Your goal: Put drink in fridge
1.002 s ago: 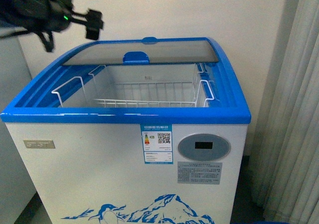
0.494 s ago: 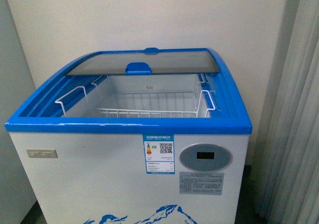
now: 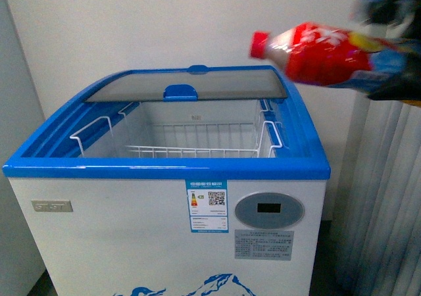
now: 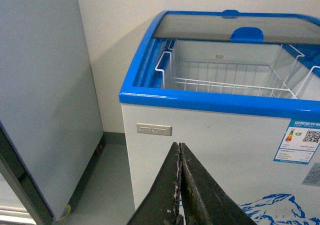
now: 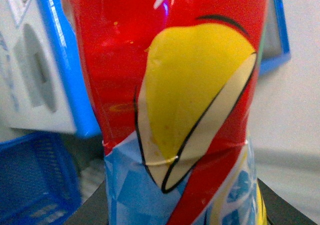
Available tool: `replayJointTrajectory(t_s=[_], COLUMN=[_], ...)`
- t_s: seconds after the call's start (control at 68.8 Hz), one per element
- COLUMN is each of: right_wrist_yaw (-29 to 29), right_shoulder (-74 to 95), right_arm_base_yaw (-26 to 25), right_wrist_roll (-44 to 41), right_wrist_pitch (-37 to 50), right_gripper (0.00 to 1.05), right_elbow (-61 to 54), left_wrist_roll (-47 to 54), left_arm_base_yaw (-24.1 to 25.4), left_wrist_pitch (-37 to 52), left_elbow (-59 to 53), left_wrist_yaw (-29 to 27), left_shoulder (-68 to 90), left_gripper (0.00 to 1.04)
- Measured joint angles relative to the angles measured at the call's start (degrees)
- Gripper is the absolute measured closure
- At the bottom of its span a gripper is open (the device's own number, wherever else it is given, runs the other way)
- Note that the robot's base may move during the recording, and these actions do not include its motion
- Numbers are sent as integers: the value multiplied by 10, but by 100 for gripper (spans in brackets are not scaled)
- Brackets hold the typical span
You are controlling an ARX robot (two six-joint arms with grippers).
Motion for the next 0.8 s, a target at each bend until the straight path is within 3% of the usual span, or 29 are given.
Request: replayJointTrajectory(t_s=[0.131, 0.276, 0.421, 0.755, 0.799], right_wrist_yaw=[44, 90, 101, 103, 101], right_shoulder=[135, 252, 346, 441, 443], right_arm_base_yaw=[52, 85, 102, 114, 115], right_wrist_roll=[-71, -83, -80, -77, -76], right_wrist_pitch=[-6, -28, -50, -60, -56], right_gripper=[64, 64, 64, 64, 58], right_elbow=[139, 269, 378, 477, 477], left_wrist_roll=[0, 0, 0, 0, 0], left_arm_base_yaw=[0, 0, 0, 0, 0], left_wrist_pitch=[-23, -54, -48, -140, -151], left_elbow=[-13, -24, -47, -48, -48], left_wrist_yaw=[0, 0, 0, 0, 0], left_shoulder=[-35, -77, -96, -197, -208], left_gripper=[102, 102, 102, 102, 102])
